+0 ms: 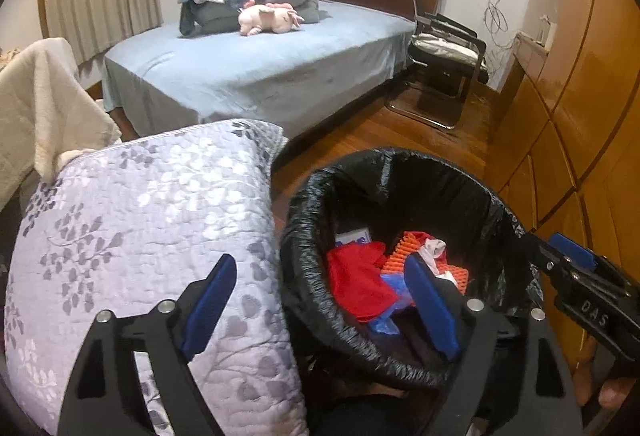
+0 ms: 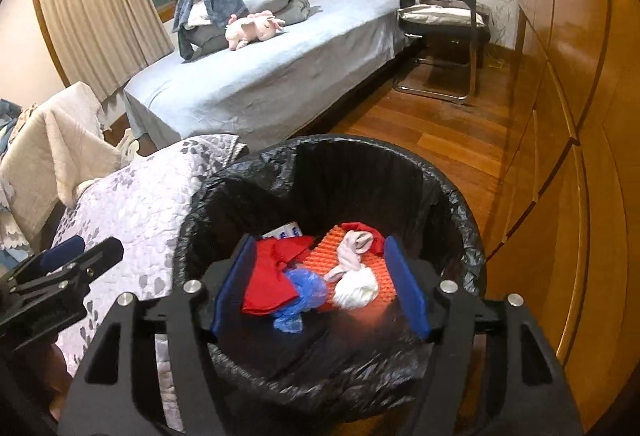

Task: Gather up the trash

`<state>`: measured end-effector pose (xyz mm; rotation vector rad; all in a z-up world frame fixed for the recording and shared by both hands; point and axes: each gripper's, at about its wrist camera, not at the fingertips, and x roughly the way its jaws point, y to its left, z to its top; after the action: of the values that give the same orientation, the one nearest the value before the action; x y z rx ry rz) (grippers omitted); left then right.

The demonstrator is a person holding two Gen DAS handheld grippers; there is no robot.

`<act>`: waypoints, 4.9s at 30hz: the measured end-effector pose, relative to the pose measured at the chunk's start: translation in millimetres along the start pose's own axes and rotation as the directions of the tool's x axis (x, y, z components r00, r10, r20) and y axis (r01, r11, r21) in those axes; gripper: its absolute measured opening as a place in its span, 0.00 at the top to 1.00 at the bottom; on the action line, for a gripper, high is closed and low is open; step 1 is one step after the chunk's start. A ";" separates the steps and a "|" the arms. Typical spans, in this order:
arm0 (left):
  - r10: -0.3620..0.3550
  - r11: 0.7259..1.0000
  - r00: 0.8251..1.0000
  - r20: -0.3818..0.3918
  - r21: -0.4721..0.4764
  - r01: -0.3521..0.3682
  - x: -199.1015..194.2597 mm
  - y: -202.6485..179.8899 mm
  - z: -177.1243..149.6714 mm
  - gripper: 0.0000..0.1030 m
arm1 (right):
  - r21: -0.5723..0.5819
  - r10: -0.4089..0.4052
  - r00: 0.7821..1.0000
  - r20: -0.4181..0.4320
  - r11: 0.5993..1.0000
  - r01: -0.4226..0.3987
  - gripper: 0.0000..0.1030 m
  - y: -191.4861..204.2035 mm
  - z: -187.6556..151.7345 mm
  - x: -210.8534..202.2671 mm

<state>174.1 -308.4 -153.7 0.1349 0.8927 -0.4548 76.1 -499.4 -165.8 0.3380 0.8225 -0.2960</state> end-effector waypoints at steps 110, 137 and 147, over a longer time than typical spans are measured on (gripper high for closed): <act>0.571 0.801 0.761 0.308 -0.410 -0.436 -394.1 217.4 -114.3 0.06 | -0.188 0.129 0.935 0.331 0.980 -0.068 0.05 253.4 -65.4 -266.1; 0.571 0.802 0.761 0.308 -0.409 -0.436 -393.3 217.9 -114.1 0.06 | -0.186 0.127 0.936 0.328 0.980 -0.068 0.05 251.6 -65.5 -264.8; 0.570 0.802 0.762 0.308 -0.410 -0.434 -393.5 217.8 -115.3 0.06 | -0.185 0.125 0.936 0.328 0.980 -0.066 0.05 249.4 -65.7 -263.3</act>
<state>-26.2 49.7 63.7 -0.0199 0.4565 0.1820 -41.4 -213.9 35.5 0.1578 0.4855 -0.1825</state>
